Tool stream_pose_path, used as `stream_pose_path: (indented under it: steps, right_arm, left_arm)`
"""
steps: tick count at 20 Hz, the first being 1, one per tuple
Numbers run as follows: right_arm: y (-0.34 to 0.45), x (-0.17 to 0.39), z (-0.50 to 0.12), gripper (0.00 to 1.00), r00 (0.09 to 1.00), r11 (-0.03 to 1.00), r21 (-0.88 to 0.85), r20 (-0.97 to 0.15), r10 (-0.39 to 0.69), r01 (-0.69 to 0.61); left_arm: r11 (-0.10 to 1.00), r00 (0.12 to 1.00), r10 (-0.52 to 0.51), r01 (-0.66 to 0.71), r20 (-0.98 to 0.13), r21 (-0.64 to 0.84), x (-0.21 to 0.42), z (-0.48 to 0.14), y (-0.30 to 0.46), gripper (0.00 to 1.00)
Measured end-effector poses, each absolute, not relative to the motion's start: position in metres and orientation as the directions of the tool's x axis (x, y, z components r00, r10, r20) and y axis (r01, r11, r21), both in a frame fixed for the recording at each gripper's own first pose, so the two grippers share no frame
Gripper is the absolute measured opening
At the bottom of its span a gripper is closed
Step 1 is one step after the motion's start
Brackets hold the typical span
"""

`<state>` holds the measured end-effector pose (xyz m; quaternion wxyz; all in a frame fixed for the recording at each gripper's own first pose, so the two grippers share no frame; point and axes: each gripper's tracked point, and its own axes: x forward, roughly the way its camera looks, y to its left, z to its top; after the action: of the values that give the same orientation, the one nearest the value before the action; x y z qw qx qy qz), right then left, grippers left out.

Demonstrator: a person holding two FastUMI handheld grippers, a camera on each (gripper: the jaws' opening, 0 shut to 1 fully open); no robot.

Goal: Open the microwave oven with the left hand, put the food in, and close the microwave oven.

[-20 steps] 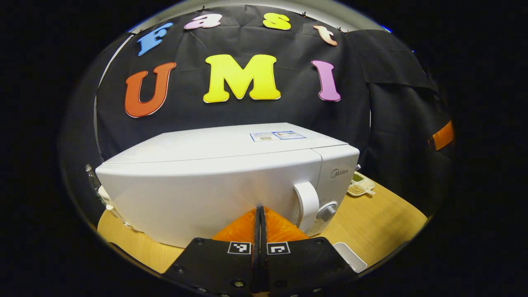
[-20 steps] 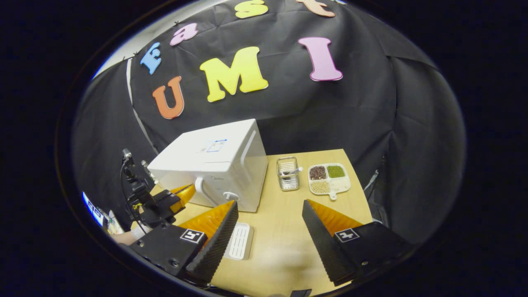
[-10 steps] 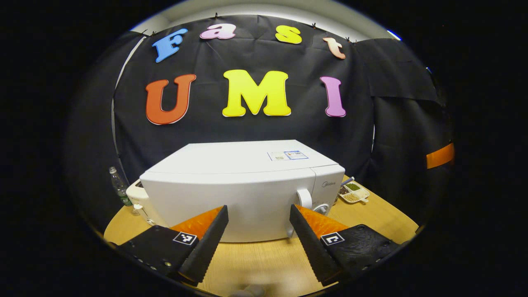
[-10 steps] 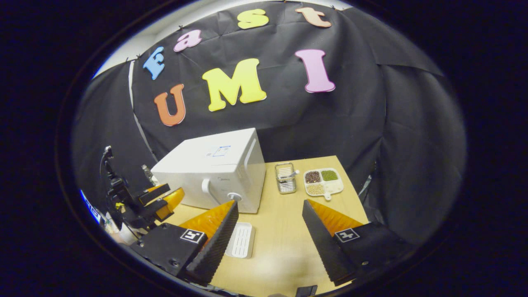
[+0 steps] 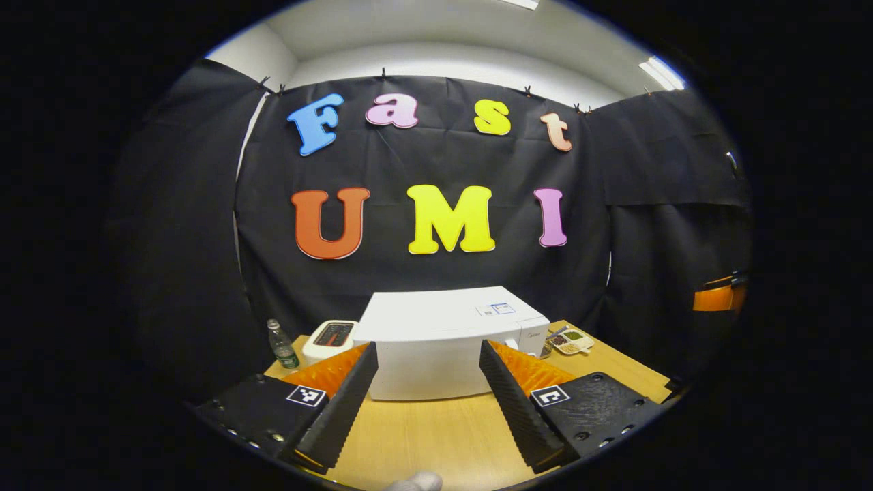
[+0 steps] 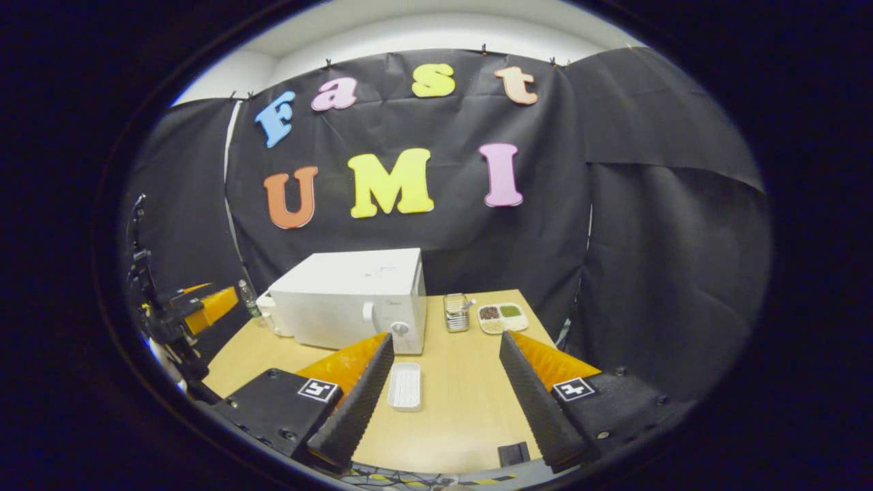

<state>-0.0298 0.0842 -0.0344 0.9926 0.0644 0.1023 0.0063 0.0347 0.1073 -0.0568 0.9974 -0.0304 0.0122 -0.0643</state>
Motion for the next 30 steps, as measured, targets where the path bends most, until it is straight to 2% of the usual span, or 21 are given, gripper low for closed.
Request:
stream_pose_path:
  steps: [6, 9, 14, 30]
  right_arm:
    - [0.121, -0.076, 0.011, 0.99, 0.996, 0.993, 0.114, -0.084, 0.031, -0.021]
    - [0.130, -0.080, 0.036, 0.99, 0.998, 0.994, 0.102, -0.035, 0.050, -0.046]
    - [0.138, -0.078, 0.065, 0.99, 0.998, 0.994, 0.087, 0.018, 0.062, -0.064]
    - [0.140, -0.074, 0.076, 0.99, 0.998, 0.994, 0.090, 0.014, 0.059, -0.060]
  left_arm:
    - [0.992, 0.999, -0.047, 0.048, 0.007, -0.121, -0.043, -0.007, 0.147, 0.92]
    - [0.993, 0.998, -0.050, 0.054, 0.036, -0.109, -0.059, 0.013, 0.146, 0.92]
    - [0.991, 0.996, -0.081, 0.085, 0.044, -0.099, -0.068, 0.025, 0.138, 0.92]
    - [0.993, 0.996, -0.066, 0.070, 0.055, -0.091, -0.051, 0.037, 0.146, 0.92]
